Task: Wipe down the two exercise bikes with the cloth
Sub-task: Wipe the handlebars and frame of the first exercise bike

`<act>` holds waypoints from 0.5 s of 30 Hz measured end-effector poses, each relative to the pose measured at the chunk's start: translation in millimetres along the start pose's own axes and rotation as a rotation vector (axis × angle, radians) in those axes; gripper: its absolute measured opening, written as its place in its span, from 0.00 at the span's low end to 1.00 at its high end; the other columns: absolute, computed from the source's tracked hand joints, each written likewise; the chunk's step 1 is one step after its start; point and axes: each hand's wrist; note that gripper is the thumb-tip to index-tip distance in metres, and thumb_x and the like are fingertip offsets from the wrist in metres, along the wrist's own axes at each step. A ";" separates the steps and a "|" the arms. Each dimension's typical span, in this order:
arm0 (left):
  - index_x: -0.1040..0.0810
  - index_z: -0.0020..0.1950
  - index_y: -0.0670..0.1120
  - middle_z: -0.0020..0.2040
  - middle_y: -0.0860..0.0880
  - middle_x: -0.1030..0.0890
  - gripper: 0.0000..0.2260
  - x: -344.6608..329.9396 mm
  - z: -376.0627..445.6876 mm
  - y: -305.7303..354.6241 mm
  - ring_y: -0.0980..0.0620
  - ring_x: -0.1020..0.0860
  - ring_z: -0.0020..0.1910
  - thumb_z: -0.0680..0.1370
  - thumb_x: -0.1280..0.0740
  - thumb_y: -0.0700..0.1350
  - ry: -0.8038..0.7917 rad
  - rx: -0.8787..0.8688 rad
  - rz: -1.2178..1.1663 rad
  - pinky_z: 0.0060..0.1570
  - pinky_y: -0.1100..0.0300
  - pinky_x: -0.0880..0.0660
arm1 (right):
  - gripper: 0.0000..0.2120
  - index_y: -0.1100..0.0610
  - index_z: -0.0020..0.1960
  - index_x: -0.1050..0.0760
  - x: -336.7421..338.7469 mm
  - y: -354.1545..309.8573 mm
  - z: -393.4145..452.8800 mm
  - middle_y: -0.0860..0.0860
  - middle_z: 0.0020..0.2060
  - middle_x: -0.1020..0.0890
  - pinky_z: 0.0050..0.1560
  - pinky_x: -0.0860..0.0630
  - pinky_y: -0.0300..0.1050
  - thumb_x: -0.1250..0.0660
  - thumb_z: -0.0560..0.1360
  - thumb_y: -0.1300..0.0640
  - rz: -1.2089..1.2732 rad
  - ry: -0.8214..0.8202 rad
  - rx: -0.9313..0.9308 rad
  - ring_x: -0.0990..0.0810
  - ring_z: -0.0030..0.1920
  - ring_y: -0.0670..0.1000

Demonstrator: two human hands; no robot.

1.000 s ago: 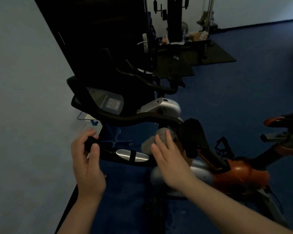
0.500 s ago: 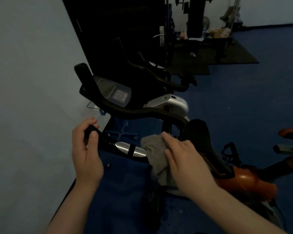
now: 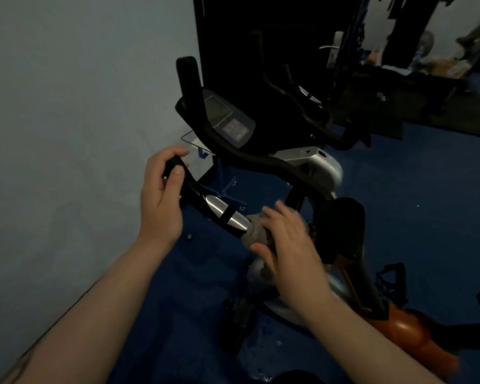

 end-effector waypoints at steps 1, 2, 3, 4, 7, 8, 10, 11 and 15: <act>0.27 0.60 0.54 0.59 0.52 0.25 0.12 -1.5 -0.5 1.1 0.45 0.23 0.58 0.81 0.44 0.41 0.008 0.007 -0.006 0.62 0.50 0.27 | 0.19 0.61 0.60 0.24 -4.6 -3.8 -0.4 0.55 0.62 0.22 0.74 0.42 0.55 0.28 0.73 0.54 0.046 0.019 -0.034 0.32 0.70 0.54; 0.27 0.60 0.52 0.59 0.52 0.25 0.12 -3.0 -0.8 2.2 0.46 0.23 0.58 0.81 0.44 0.41 0.018 0.016 -0.013 0.62 0.52 0.27 | 0.18 0.61 0.59 0.24 -10.0 -12.0 -0.2 0.55 0.57 0.21 0.73 0.40 0.58 0.27 0.72 0.56 0.072 0.068 -0.083 0.28 0.66 0.55; 0.27 0.60 0.51 0.60 0.51 0.25 0.11 -4.6 -1.4 3.2 0.46 0.23 0.58 0.81 0.44 0.41 0.028 0.027 -0.018 0.61 0.54 0.27 | 0.17 0.62 0.58 0.24 -15.3 -24.4 1.8 0.55 0.54 0.20 0.71 0.36 0.60 0.26 0.72 0.58 0.086 0.125 -0.140 0.26 0.61 0.55; 0.27 0.61 0.50 0.60 0.50 0.25 0.11 -5.8 -1.6 4.0 0.47 0.23 0.58 0.81 0.44 0.41 0.038 0.039 -0.021 0.61 0.56 0.27 | 0.17 0.62 0.57 0.24 -20.8 -38.7 5.6 0.55 0.52 0.21 0.68 0.33 0.62 0.26 0.71 0.58 0.088 0.170 -0.201 0.25 0.58 0.55; 0.26 0.61 0.48 0.60 0.49 0.24 0.11 -6.7 -1.9 5.8 0.48 0.23 0.58 0.81 0.44 0.41 0.052 0.060 -0.018 0.60 0.59 0.27 | 0.19 0.60 0.63 0.27 -26.7 -72.4 17.3 0.54 0.58 0.22 0.66 0.31 0.59 0.30 0.74 0.57 0.116 0.184 -0.244 0.24 0.58 0.55; 0.26 0.61 0.49 0.60 0.49 0.24 0.11 -6.0 -1.8 5.9 0.48 0.23 0.58 0.81 0.44 0.41 0.048 0.062 -0.012 0.59 0.59 0.27 | 0.20 0.58 0.67 0.30 -24.7 -71.9 18.6 0.53 0.62 0.24 0.68 0.33 0.56 0.33 0.77 0.56 0.143 0.127 -0.207 0.26 0.62 0.54; 0.26 0.60 0.51 0.60 0.49 0.24 0.11 -3.7 -1.2 5.2 0.47 0.23 0.58 0.81 0.44 0.42 0.028 0.063 0.001 0.60 0.59 0.27 | 0.22 0.51 0.74 0.38 -8.0 -54.2 16.9 0.48 0.71 0.31 0.72 0.39 0.49 0.40 0.81 0.52 0.251 -0.056 -0.127 0.33 0.68 0.48; 0.26 0.60 0.52 0.60 0.48 0.24 0.12 -2.5 -0.9 5.0 0.46 0.23 0.58 0.81 0.43 0.42 0.021 0.061 0.003 0.60 0.57 0.27 | 0.22 0.46 0.75 0.40 3.7 -40.4 15.3 0.45 0.72 0.33 0.72 0.39 0.45 0.42 0.82 0.51 0.315 -0.131 -0.084 0.35 0.69 0.45; 0.26 0.59 0.52 0.60 0.45 0.25 0.11 -2.7 -1.3 5.5 0.43 0.24 0.58 0.81 0.43 0.41 0.037 0.054 0.004 0.62 0.52 0.28 | 0.19 0.47 0.71 0.29 27.3 0.8 26.3 0.43 0.64 0.23 0.71 0.38 0.46 0.40 0.80 0.48 0.081 -0.142 0.134 0.27 0.65 0.45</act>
Point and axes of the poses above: each hand's wrist, its own z-axis towards the middle knuckle, its own x-axis out of the back of the hand, y = z × x
